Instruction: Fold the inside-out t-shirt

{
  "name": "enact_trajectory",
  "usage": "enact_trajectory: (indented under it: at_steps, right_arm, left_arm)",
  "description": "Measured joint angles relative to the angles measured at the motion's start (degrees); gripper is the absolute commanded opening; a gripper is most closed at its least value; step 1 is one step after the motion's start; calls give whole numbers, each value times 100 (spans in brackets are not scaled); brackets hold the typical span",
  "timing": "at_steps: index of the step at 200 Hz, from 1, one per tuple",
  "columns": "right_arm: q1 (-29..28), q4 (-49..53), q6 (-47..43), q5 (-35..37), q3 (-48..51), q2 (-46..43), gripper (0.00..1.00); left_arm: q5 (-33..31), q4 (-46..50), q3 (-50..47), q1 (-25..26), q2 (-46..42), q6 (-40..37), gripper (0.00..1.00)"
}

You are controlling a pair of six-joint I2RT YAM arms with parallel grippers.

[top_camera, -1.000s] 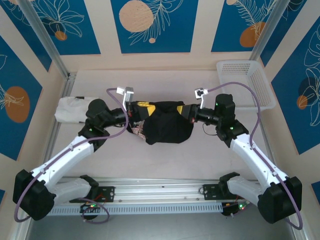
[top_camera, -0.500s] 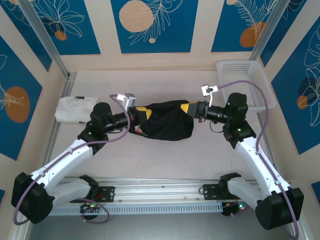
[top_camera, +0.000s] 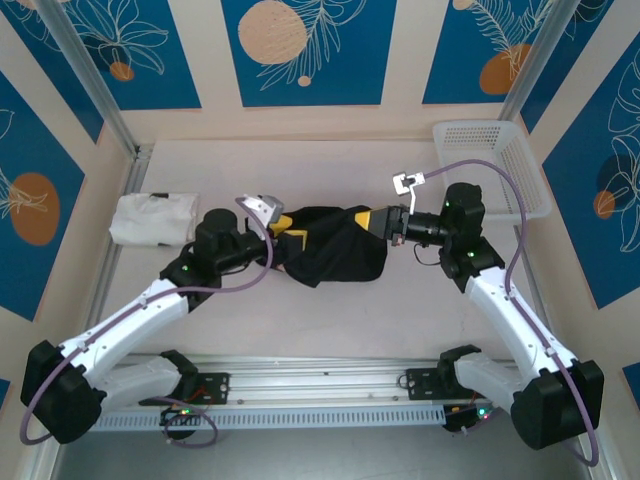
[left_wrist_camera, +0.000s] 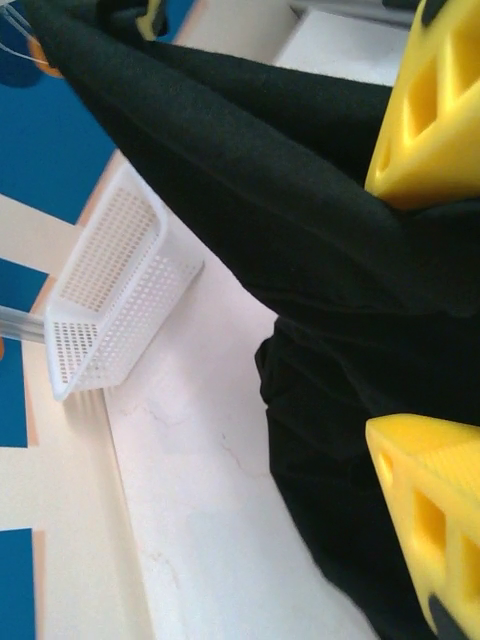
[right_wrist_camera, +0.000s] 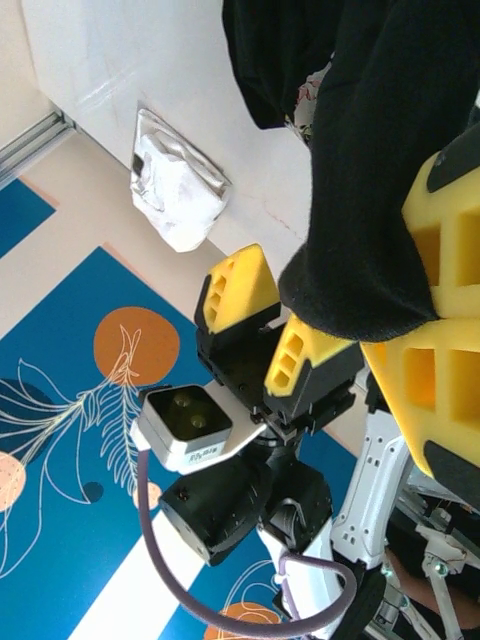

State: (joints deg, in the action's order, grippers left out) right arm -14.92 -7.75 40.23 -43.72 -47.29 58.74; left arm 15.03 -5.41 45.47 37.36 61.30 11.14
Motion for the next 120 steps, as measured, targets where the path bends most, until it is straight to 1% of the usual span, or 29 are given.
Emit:
enact_trajectory:
  at_steps: [15, 30, 44, 54, 61, 65, 70, 84, 94, 103, 110, 120]
  right_arm:
    - [-13, 48, -39, -2, -24, 33, 0]
    - [-31, 66, -83, -2, -28, 42, 0]
    - [-42, 83, -103, -2, -28, 42, 0]
    - [-42, 96, -109, -2, -28, 42, 0]
    - [-42, 98, -127, -2, -28, 42, 0]
    - [-42, 105, -133, -2, -28, 42, 0]
    - [-42, 122, -153, -2, -31, 42, 0]
    - [-42, 256, -284, -2, -66, 42, 0]
    - [-42, 452, -439, 4, -122, 39, 0]
    - [-39, 706, -667, 74, -201, 39, 0]
    - [-39, 898, -798, 188, -267, 37, 0]
    - [-42, 1222, -973, 481, -372, 35, 0]
  left_arm:
    - [-96, 114, 184, 85, 103, -186, 69]
    - [-118, 262, 385, 168, 267, -337, 72]
    - [-85, 409, 577, 240, 474, -426, 72]
    - [-42, 492, 680, 275, 623, -459, 68]
    - [-24, 555, 743, 299, 745, -492, 63]
    - [-24, 614, 785, 313, 826, -509, 57]
    - [-31, 664, 826, 321, 905, -470, 48]
    - [-116, 824, 962, 339, 1143, -437, 21]
    - [-186, 940, 1056, 343, 1279, -409, 8]
    - [-153, 979, 1108, 341, 1353, -260, 0]
    - [-94, 966, 1121, 341, 1368, -184, 0]
    - [149, 859, 1115, 341, 1344, -17, 0]
